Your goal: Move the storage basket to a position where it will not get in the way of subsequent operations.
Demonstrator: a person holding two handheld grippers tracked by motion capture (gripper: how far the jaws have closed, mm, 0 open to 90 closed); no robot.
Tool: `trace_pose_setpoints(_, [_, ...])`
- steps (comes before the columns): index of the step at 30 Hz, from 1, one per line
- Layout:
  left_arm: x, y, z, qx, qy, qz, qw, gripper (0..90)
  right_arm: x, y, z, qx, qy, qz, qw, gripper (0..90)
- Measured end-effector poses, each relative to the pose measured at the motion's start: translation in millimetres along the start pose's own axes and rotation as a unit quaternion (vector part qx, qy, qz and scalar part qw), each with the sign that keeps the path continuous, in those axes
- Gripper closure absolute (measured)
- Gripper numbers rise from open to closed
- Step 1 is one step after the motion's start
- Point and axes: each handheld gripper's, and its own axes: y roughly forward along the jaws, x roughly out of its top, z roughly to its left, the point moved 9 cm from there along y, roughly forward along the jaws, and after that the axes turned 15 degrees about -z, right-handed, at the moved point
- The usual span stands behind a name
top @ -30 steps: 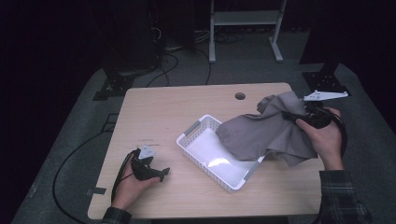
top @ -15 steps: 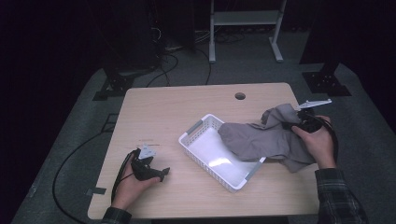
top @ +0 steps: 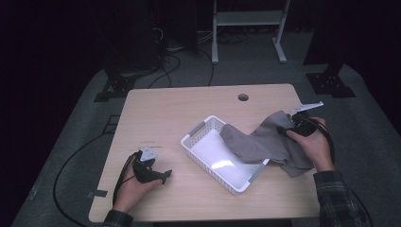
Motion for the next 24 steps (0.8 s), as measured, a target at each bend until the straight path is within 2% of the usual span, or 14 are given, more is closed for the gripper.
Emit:
trace_pose_setpoints(2, [0.0,0.0,0.0,0.0,0.0,0.0,1.0,0.0,8.8,-6.0,2.8,-0.004,-0.006,-0.012,0.9999,43.4])
trace_pose_setpoints(5, [0.1,0.1,-0.2,0.0,-0.001,-0.001,1.0,0.0,20.9,-15.4,9.1,-0.002,-0.007,-0.031,0.9995,42.7])
trace_pose_setpoints(8, [0.1,0.2,-0.2,0.0,-0.002,-0.001,1.0,0.0,29.7,-20.6,21.8,0.022,-0.003,-0.045,0.9987,42.9])
trace_pose_setpoints(11, [0.1,0.2,-0.3,0.0,-0.002,-0.001,1.0,0.0,35.7,-19.8,44.6,0.063,-0.009,-0.049,0.9968,44.4])
trace_pose_setpoints(15, [0.1,0.2,-0.5,0.0,-0.001,-0.001,1.0,0.0,34.9,-9.1,78.2,0.116,-0.018,-0.04,0.9922,46.8])
trace_pose_setpoints(17, [0.1,0.2,-0.7,-0.001,-0.001,-0.001,1.0,0.0,31.3,-2.4,91.1,0.134,-0.025,-0.029,0.9902,48.3])
trace_pose_setpoints(21, [0.1,0.2,-0.9,-0.001,-0.001,-0.002,1.0,0.0,21.5,10.8,104.9,0.15,-0.04,-0.008,0.9879,52.0])
trace_pose_setpoints(24, [-0.1,0.0,-0.9,-0.002,0.0,0.0,1.0,0.0,15.0,16.0,109.8,0.159,-0.038,0.009,0.9865,57.5])
